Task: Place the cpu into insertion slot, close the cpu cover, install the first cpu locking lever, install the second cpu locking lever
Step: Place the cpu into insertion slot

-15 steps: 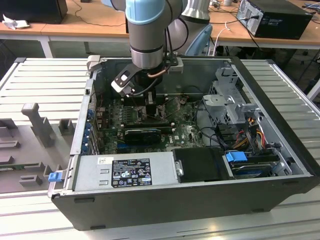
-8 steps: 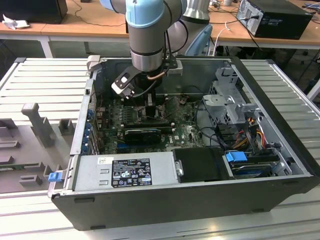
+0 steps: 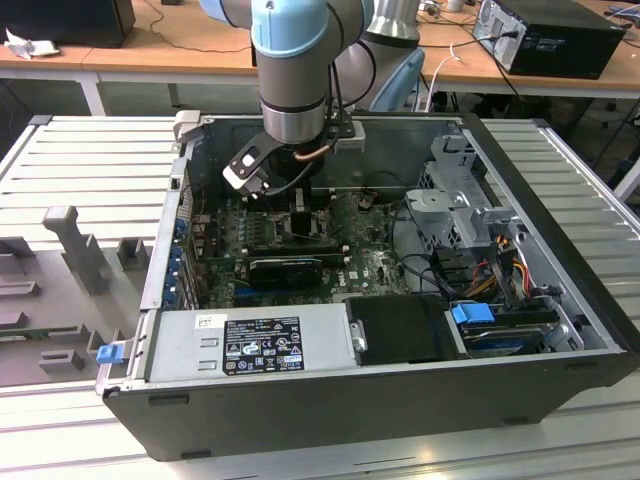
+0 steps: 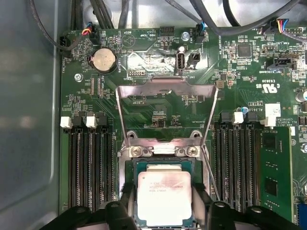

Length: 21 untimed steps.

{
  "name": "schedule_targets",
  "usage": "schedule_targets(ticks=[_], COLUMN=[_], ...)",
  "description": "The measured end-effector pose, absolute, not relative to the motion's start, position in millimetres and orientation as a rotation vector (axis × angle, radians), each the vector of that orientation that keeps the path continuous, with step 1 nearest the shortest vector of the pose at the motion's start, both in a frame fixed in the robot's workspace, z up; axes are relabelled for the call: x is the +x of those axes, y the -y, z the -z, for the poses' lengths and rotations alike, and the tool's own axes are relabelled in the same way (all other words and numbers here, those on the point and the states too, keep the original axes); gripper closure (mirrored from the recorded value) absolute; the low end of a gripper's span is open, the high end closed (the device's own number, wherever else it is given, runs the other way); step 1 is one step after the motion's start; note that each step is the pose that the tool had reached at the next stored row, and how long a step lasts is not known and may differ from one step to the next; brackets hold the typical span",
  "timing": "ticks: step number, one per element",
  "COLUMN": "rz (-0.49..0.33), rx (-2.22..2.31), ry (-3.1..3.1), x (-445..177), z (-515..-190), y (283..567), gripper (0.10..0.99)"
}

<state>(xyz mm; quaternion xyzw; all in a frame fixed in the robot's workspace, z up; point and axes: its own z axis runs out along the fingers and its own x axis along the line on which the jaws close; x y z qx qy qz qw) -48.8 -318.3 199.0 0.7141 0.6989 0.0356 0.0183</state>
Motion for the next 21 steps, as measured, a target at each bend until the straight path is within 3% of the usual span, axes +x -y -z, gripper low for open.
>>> schedule_targets(ticks=[1,8,16,21], rz=[-0.110,-0.110,-0.109,-0.109], rx=[2.218,2.218,2.218,2.218], ry=[-2.170,-2.170,-2.170,-2.170], x=[-49,-49,-49,-49], z=[-199,-208,-219,-227], y=[318,318,318,318], gripper=[0.486,0.498,0.980,0.980])
